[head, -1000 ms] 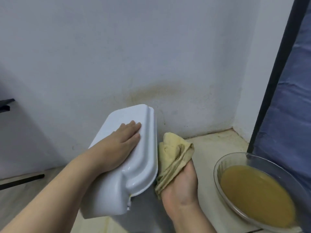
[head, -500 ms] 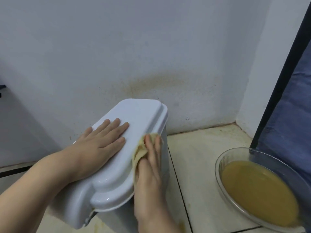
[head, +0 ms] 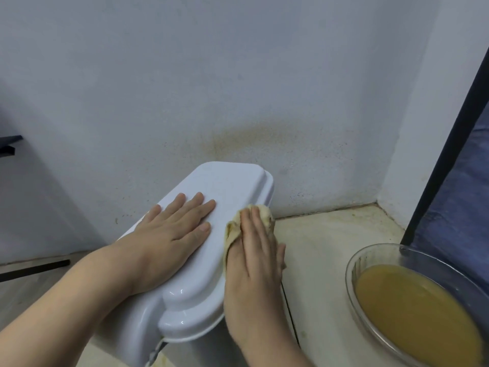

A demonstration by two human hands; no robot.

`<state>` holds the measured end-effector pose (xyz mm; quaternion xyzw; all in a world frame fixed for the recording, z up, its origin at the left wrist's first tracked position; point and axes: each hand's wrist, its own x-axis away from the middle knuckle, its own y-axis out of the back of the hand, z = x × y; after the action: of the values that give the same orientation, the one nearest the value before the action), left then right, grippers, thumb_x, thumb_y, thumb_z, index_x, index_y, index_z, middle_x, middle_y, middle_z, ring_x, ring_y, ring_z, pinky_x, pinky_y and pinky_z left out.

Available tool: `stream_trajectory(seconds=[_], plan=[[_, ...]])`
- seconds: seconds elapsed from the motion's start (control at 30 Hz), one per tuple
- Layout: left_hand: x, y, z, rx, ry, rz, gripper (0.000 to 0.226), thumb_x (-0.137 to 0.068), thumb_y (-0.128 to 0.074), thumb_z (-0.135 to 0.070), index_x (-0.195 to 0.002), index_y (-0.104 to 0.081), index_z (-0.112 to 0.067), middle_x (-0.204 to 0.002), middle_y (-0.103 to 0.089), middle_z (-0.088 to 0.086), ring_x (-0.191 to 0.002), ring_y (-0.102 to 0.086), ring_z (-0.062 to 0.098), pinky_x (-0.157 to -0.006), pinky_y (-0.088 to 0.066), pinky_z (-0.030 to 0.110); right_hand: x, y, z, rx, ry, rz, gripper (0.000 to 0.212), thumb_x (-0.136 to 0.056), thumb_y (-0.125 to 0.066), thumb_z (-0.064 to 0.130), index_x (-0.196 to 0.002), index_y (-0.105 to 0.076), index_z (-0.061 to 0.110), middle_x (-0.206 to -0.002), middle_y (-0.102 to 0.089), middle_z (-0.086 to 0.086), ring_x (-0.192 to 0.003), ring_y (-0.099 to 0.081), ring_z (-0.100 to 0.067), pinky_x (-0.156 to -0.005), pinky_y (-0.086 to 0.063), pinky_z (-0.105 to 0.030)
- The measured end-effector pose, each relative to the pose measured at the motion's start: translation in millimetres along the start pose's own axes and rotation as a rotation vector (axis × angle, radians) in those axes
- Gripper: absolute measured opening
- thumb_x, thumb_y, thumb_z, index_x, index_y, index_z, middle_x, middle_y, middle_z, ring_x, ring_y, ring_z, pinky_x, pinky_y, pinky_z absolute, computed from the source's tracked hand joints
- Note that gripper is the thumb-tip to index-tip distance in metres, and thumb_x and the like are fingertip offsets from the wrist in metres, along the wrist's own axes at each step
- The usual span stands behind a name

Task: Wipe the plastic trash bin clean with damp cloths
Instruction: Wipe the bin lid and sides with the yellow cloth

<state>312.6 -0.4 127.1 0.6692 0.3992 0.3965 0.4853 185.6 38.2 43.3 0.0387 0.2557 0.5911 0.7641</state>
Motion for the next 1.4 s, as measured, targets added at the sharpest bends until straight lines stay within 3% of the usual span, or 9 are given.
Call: stream_trajectory(seconds=[0.17, 0.33, 0.5, 0.63, 0.77, 0.97, 1.17, 1.27, 1.4], plan=[[0.2, 0.2, -1.1, -0.025, 0.004, -0.014, 0.042, -0.097, -0.011, -0.046, -0.129, 0.016, -0.052, -0.143, 0.021, -0.031, -0.136, 0.023, -0.007, -0.113, 0.015, 0.021, -116.7, 13.3, 0.5, 0.513, -0.001, 0.216, 0.048, -0.099, -0.018, 0.03, -0.144, -0.03, 0.021, -0.157, -0.015, 0.006, -0.146, 0.003, -0.019, -0.112, 0.003, -0.057], [4.9, 4.5, 9.5, 0.046, -0.06, -0.019, 0.048, -0.082, -0.008, -0.063, -0.126, 0.01, -0.062, -0.145, 0.015, -0.037, -0.131, 0.025, -0.016, -0.111, 0.014, 0.017, -195.4, 9.9, 2.3, 0.512, 0.009, 0.487, 0.039, -0.1, -0.03, 0.021, -0.132, -0.049, 0.01, -0.143, -0.043, -0.01, -0.133, -0.035, -0.03, -0.11, -0.029, -0.046], [9.0, 23.0, 49.7, -0.137, 0.163, 0.014, 0.057, -0.082, -0.006, -0.067, -0.132, 0.018, -0.054, -0.149, 0.022, -0.027, -0.134, 0.033, 0.0, -0.114, 0.02, 0.032, -111.2, 39.8, -14.8, 0.412, 0.141, 0.153, 0.038, -0.1, -0.027, 0.031, -0.127, -0.053, 0.025, -0.141, -0.046, 0.012, -0.131, -0.035, -0.018, -0.109, -0.024, -0.039], [6.2, 12.0, 42.3, -0.124, 0.326, -0.02, 0.051, -0.099, -0.006, -0.043, -0.146, 0.013, -0.036, -0.157, 0.016, -0.012, -0.144, 0.018, 0.013, -0.118, 0.007, 0.038, -47.8, 45.3, -2.6, 0.584, 0.106, 0.015, 0.055, -0.098, -0.007, 0.044, -0.142, -0.036, 0.032, -0.152, -0.027, 0.019, -0.145, -0.005, -0.008, -0.116, 0.013, -0.044], [3.6, 4.9, 34.7, -0.117, 0.327, -0.064, 0.051, -0.1, -0.007, -0.036, -0.148, 0.012, -0.031, -0.157, 0.017, -0.008, -0.145, 0.016, 0.015, -0.118, 0.004, 0.039, -18.1, 18.3, 27.9, 0.699, 0.315, -0.011, 0.059, -0.094, -0.015, 0.038, -0.131, -0.055, 0.016, -0.14, -0.051, 0.001, -0.14, -0.032, -0.023, -0.113, -0.009, -0.045], [7.1, 4.3, 40.3, -0.125, 0.34, -0.068, 0.051, -0.099, -0.006, -0.039, -0.147, 0.01, -0.034, -0.157, 0.015, -0.01, -0.145, 0.013, 0.014, -0.118, 0.003, 0.039, -135.3, 18.1, 41.1, 0.827, 0.272, 0.705, 0.045, -0.102, -0.02, 0.03, -0.142, -0.031, 0.014, -0.153, -0.024, -0.004, -0.142, -0.017, -0.03, -0.11, -0.017, -0.052], [7.2, 2.2, 34.4, -0.072, 0.386, -0.114, 0.052, -0.098, -0.007, -0.043, -0.148, 0.005, -0.035, -0.158, 0.01, -0.011, -0.146, 0.011, 0.016, -0.118, 0.003, 0.041, -100.3, 51.4, -1.5, 0.22, -0.157, 0.111, 0.037, -0.098, -0.025, 0.033, -0.107, -0.058, 0.018, -0.114, -0.059, -0.001, -0.11, -0.05, -0.03, -0.084, -0.041, -0.042], [6.6, 1.1, 33.9, -0.076, 0.37, -0.121, 0.052, -0.098, -0.007, -0.043, -0.148, 0.004, -0.036, -0.158, 0.01, -0.013, -0.145, 0.015, 0.014, -0.117, 0.003, 0.044, -26.4, 17.4, -10.1, 0.24, -0.072, -0.324, 0.053, -0.097, -0.018, 0.045, -0.141, -0.039, 0.025, -0.151, -0.033, 0.003, -0.142, -0.022, -0.022, -0.112, -0.025, -0.041], [7.9, 0.6, 36.5, -0.085, 0.325, -0.095, 0.051, -0.098, -0.008, -0.043, -0.146, 0.007, -0.041, -0.155, 0.012, -0.019, -0.144, 0.014, 0.008, -0.117, 0.004, 0.045, 23.2, -41.1, 15.5, 0.397, 0.009, -0.354, 0.057, -0.095, -0.029, 0.04, -0.145, -0.032, 0.013, -0.156, -0.022, -0.007, -0.144, -0.007, -0.036, -0.112, -0.018, -0.052]])
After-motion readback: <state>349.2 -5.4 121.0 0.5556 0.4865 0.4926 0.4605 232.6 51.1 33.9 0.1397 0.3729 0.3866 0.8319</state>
